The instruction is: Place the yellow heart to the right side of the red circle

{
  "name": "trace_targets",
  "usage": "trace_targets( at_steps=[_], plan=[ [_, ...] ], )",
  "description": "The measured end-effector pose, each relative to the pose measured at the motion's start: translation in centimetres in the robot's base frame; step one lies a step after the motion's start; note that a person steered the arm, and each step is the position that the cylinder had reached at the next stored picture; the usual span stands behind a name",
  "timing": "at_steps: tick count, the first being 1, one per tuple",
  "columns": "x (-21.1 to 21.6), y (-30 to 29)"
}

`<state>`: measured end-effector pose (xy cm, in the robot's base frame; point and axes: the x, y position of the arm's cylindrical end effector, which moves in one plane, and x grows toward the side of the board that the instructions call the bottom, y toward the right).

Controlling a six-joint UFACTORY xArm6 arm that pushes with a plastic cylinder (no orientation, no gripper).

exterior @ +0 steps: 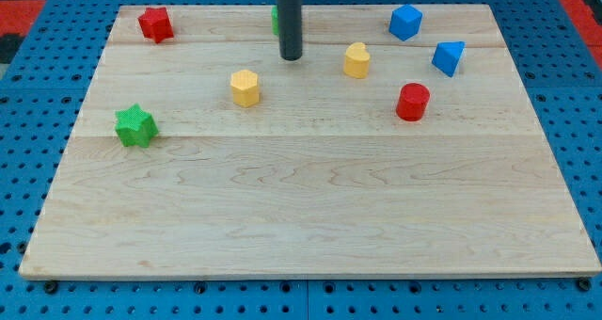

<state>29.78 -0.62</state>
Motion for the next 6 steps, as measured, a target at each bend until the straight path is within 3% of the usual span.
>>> trace_targets(
  at_steps=[1, 3, 5, 6],
  plan=[
    [-0.5, 4.3],
    [5.7, 15.3],
    [3.3, 16.5],
    [5.2, 20.6]
  ],
)
